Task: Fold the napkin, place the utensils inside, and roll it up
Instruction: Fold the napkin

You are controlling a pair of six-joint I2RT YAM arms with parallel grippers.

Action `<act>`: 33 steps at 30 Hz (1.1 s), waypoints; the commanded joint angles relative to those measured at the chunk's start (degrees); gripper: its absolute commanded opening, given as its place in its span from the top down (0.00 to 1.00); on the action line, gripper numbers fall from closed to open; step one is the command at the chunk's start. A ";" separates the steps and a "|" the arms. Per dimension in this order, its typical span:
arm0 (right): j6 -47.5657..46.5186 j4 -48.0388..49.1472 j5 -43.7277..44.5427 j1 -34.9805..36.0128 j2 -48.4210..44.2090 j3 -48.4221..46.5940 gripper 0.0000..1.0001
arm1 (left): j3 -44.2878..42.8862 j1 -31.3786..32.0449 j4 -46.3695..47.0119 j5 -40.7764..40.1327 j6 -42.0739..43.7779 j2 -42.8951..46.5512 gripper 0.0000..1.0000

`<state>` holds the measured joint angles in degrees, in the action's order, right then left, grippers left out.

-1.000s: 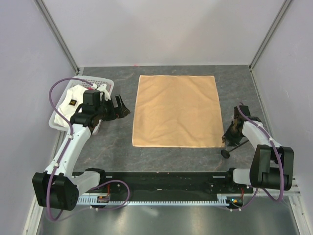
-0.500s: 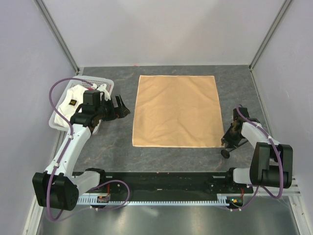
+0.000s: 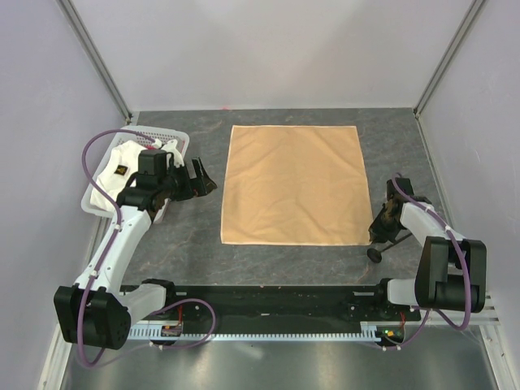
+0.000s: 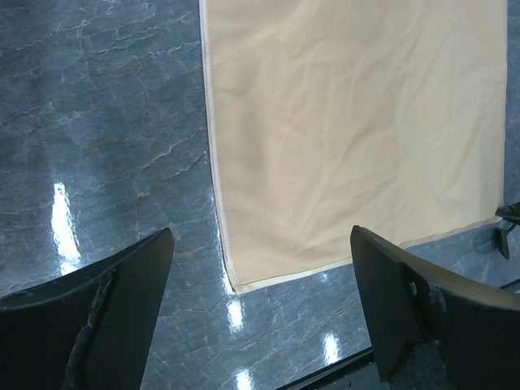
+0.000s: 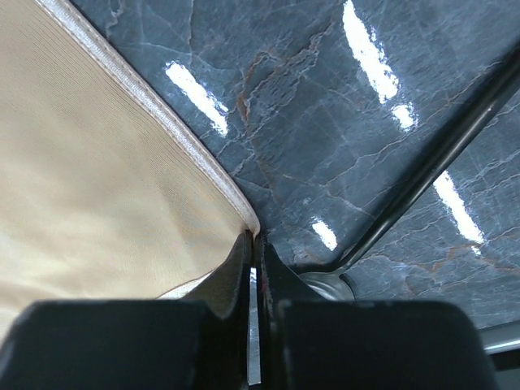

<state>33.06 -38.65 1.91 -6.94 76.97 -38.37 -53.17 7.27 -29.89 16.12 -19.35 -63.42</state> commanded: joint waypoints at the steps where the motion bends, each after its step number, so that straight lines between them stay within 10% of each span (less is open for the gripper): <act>1: -0.28 0.60 0.46 1.22 -1.38 -3.19 1.00 | 0.08 0.29 1.94 1.19 2.22 0.49 0.03; 15: 6.57 4.45 3.27 18.09 8.10 -20.32 1.00 | 0.34 0.29 2.12 1.63 2.04 -0.13 0.03; 33: 12.81 12.28 -1.82 33.57 54.06 -68.58 1.00 | 1.84 0.29 3.26 0.76 2.48 -1.44 0.03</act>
<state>42.59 -28.67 1.93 25.23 124.79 -98.52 -51.64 7.27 -28.95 16.99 -19.33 -64.64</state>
